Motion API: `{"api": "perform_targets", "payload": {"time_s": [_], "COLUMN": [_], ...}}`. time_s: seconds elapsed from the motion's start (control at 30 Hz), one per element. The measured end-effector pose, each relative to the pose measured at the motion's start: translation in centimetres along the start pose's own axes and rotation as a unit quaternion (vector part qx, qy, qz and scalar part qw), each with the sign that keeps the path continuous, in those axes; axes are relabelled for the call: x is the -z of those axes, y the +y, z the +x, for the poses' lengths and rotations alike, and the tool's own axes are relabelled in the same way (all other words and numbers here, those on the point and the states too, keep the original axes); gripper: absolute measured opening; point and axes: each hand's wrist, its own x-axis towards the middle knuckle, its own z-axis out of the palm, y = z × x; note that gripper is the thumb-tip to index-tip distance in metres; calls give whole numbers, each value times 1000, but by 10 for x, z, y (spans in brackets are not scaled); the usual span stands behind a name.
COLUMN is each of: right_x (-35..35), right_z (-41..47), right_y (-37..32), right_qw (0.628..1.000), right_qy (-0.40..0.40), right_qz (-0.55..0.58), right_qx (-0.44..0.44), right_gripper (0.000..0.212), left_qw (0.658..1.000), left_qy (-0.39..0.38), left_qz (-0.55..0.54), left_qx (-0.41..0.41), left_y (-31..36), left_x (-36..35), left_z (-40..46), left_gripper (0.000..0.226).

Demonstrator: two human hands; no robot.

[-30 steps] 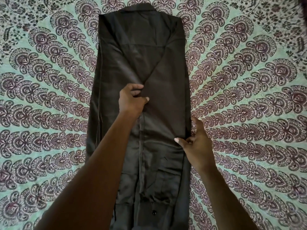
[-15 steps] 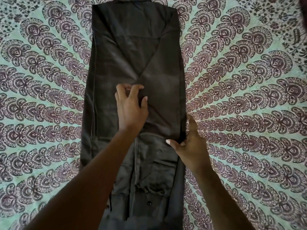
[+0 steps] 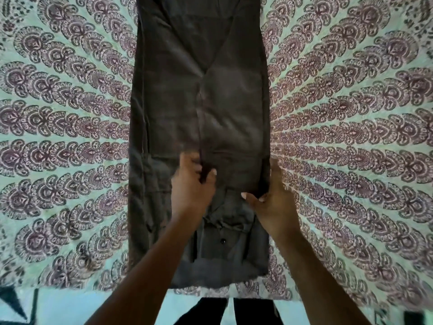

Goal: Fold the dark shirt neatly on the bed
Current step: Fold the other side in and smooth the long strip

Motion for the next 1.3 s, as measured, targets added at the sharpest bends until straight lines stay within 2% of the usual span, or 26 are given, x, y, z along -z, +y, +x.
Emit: {"api": "perform_targets", "payload": {"time_s": [0.07, 0.2, 0.3, 0.37, 0.47, 0.53, 0.6, 0.67, 0.7, 0.77, 0.87, 0.93, 1.03, 1.1, 1.13, 1.23, 1.3], "right_x": [-4, -13, -19, -22, -21, -18, -17, -16, -17, -19, -19, -16, -1, 12, 18, 32, 34], "right_z": [-20, -46, -55, -56, -54, -52, -48, -38, -26, 4, 44, 70, 109, 142, 159, 200, 207], "right_y": [0, 2, 9, 14, 15, 8, 5, 2, 6, 9, 2, -6, -19, -26, -31, -57, -71], "right_qw": [1000, 999, 999, 1000, 999, 987, 957, 917, 892, 847, 773, 724, 679, 676, 688, 753, 778], "right_qy": [-13, -6, -8, -11, -23, -13, 80, 156, 153, 73, -49, -81, -85, -41, -8, 39, 50], "right_qz": [-3, 37, 46, 21, -25, -156, -254, -265, -271, -314, -405, -446, -475, -483, -481, -471, -466], "right_qx": [-8, 0, 5, 17, 21, 28, 115, 255, 328, 422, 486, 520, 554, 555, 544, 459, 418], "right_gripper": [112, 108, 107, 106, 103, 80, 46, 37, 37, 44, 57, 62, 64, 60, 58, 56, 58], "left_qw": [997, 997, 996, 994, 973, 941, 916, 913, 912, 905, 901, 900, 899, 901, 902, 907, 903], "left_qy": [-52, -42, -63, -67, -47, -67, -102, -111, -110, -123, -132, -141, -156, -159, -160, -164, -167], "left_qz": [44, 63, 59, 75, 200, 277, 314, 315, 317, 330, 333, 335, 337, 335, 333, 323, 342], "left_qx": [23, -11, -16, -34, -104, -180, -225, -233, -236, -240, -245, -241, -232, -225, -222, -213, -199], "left_y": [-17, -40, -49, -50, -53, -60, -76, -90, -95, -101, -105, -105, -103, -102, -102, -96, -83], "left_x": [4, 5, 4, 3, 0, -2, -7, -9, -9, -10, -10, -11, -10, -10, -9, -6, -3], "left_z": [-25, -44, -49, -57, -69, -76, -78, -77, -75, -70, -66, -64, -64, -64, -64, -63, -59], "left_gripper": [42, 44, 49, 53, 75, 89, 92, 92, 93, 97, 100, 100, 102, 103, 104, 107, 123]}}
